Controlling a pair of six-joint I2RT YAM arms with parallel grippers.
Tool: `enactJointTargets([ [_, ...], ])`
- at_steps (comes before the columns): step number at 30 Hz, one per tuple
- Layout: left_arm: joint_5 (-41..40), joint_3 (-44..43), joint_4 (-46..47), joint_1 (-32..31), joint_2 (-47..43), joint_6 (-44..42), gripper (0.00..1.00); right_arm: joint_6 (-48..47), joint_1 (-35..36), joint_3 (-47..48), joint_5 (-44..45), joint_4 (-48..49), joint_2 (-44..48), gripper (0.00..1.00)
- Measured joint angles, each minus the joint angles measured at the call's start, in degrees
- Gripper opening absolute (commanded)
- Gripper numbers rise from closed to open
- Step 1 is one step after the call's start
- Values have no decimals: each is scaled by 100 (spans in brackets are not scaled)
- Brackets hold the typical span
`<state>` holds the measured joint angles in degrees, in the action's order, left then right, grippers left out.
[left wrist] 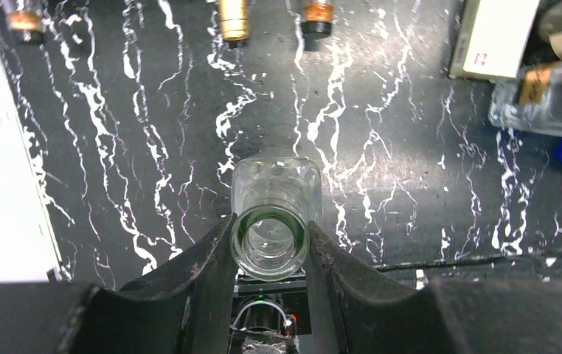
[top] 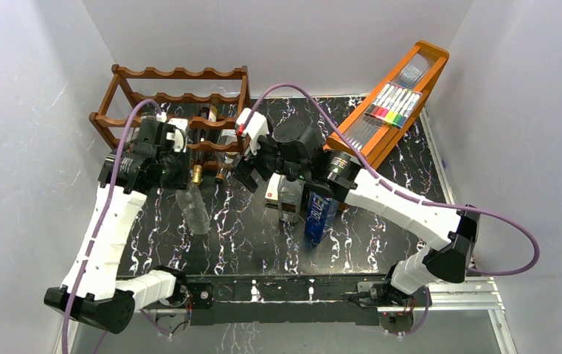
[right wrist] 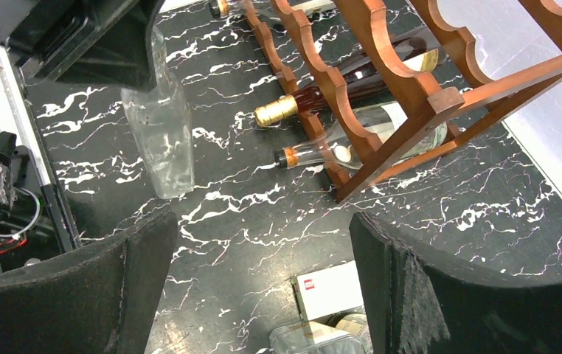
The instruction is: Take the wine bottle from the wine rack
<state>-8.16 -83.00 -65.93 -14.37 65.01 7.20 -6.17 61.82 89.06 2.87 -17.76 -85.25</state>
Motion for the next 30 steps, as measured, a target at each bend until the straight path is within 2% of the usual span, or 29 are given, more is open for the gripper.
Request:
enactJointTargets([
  [9, 481, 114, 428, -601, -15, -428, 0, 90, 0, -120, 0, 352, 81, 98],
  [17, 931, -35, 776, -763, 562, -577, 0, 92, 0, -732, 219, 643, 892, 98],
  [30, 654, -656, 909, -1869, 1528, -455, 0, -127, -11, -1438, 874, 1025, 2288, 98],
])
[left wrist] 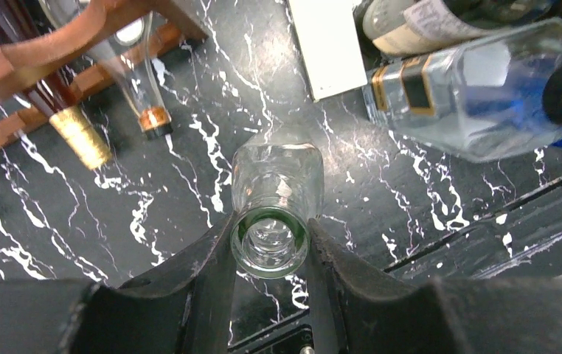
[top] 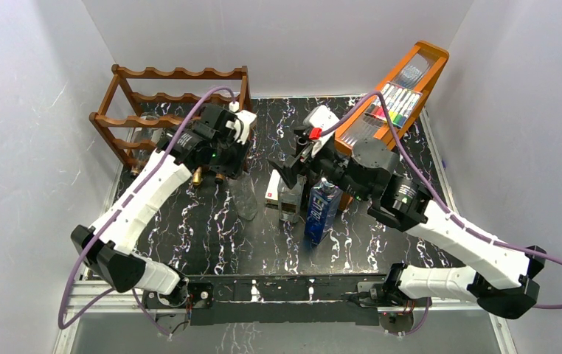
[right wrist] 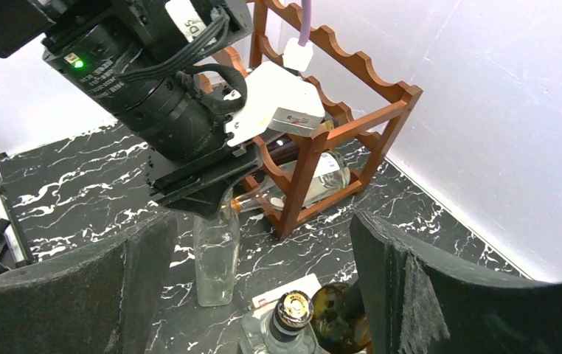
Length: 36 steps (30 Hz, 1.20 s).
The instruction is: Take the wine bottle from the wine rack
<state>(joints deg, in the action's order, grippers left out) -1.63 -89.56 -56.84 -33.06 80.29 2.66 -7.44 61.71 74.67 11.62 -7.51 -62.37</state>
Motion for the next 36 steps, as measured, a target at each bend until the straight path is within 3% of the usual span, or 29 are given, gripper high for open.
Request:
enactJointTargets([
  [10, -269, -579, 247, -483, 723, 57, 0, -31, -11, -297, 260, -13, 444, 98],
  [27, -101, -638, 321, -542, 763, 326, 0, -31, -11, -516, 442, -101, 778, 98],
  [32, -50, -592, 378, -546, 761, 361, 38, -31, -11, -516, 459, -109, 778, 98],
  [35, -55, -553, 398, -549, 734, 348, 55, -31, -11, -516, 461, -111, 778, 98],
  [36, -63, -520, 409, -549, 715, 337, 67, -31, -9, -516, 461, -114, 778, 98],
])
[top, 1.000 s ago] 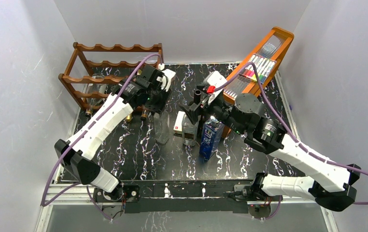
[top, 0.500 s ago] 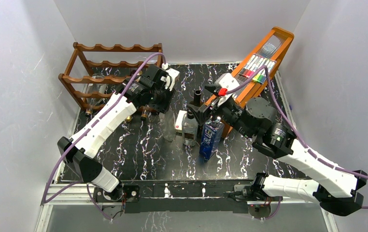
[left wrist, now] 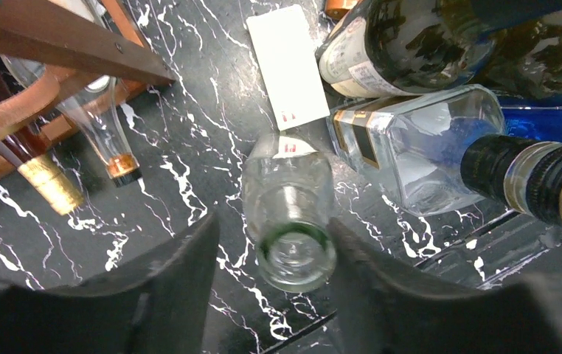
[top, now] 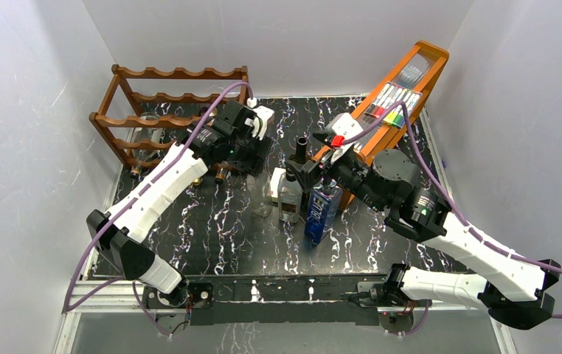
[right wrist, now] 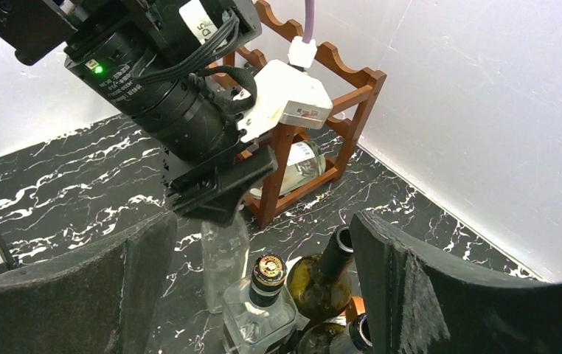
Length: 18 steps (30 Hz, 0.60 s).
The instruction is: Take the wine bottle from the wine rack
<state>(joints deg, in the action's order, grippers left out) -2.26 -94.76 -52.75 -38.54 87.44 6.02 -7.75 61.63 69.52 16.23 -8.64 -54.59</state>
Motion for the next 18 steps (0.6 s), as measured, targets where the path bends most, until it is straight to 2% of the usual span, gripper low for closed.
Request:
enactJointTargets([
  [2, -13, 68, -7, 0, -39, -42, 75, 0, -2, 0, 0, -7, 0, 98],
  [11, -103, 136, 17, -11, -245, -98, 84, 4, -2, -2, -2, -35, 0, 98],
  [15, -181, 229, 199, -11, -627, -94, 89, 4, -2, -2, -2, -68, -2, 98],
  [18, -262, 293, 393, -11, -1062, -76, 97, 7, -2, -2, -2, -74, -2, 98],
])
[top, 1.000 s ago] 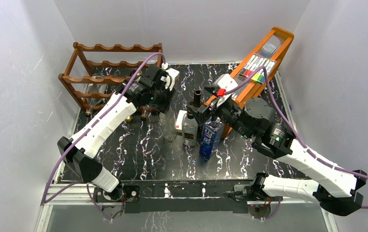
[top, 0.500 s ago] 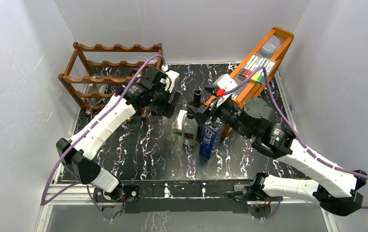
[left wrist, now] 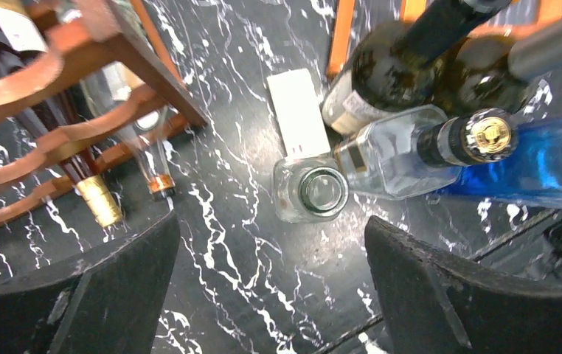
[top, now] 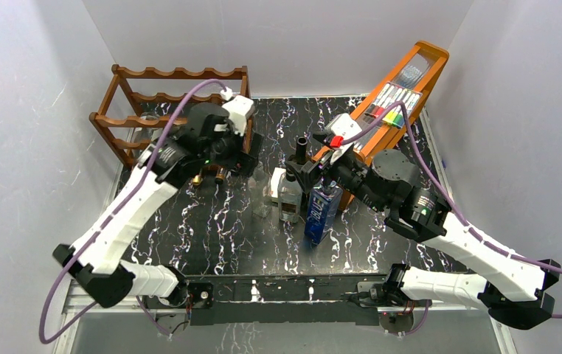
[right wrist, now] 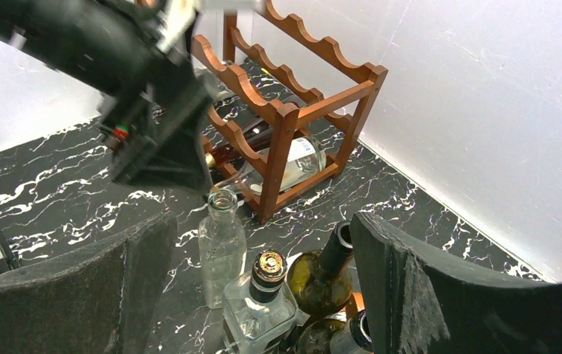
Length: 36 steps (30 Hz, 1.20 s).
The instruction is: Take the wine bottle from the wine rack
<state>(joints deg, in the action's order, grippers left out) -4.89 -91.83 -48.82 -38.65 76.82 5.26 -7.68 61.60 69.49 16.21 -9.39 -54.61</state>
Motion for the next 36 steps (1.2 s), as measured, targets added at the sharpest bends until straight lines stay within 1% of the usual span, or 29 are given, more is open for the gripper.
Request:
enactJointTargets([
  [2, -144, 83, 162, -9, -299, 33, 98, 0, 0, 0, 0, 2, 0, 98],
  [8, -968, 761, 730, 87, -1252, 219, 98, 0, 0, -2, -2, 2, 0, 98],
  [10, -1067, 931, 833, 372, -1405, 299, 98, 0, 0, -2, -2, 4, 0, 98],
  [12, -992, 1108, 988, 920, -1482, 398, 98, -2, 0, -2, -4, 9, 0, 98],
  [15, -599, 1532, 1257, 1993, -1539, 577, 98, -2, 0, -7, -7, 11, 0, 98],
  [16, -295, 1762, 1370, 2481, -1541, 691, 98, 0, 0, -17, -7, 13, 2, 98],
  [19, 525, 2472, 1773, 3578, -1521, 1043, 98, 0, 0, -98, -7, 15, 15, 98],
  [23, 1617, 3858, 2704, 4562, -1547, 1740, 98, -2, 0, -179, -7, -11, 26, 98],
  [26, 2350, 4972, 3681, 4981, -1556, 2441, 98, -2, 0, -179, -7, -37, 46, 98],
  [30, 2844, 6098, 5139, 5222, -1561, 3364, 94, -2, 0, -179, -7, -35, 138, 98],
  [33, 3005, 6614, 6231, 5276, -1469, 3919, 90, -2, 0, -184, -7, -31, 192, 98],
  [35, 3075, 6798, 6907, 5281, -1261, 4179, 81, 0, 0, -203, -7, -26, 216, 98],
  [36, 3104, 6846, 7184, 5281, -1117, 4264, 79, 0, 0, -232, -9, 0, 229, 98],
])
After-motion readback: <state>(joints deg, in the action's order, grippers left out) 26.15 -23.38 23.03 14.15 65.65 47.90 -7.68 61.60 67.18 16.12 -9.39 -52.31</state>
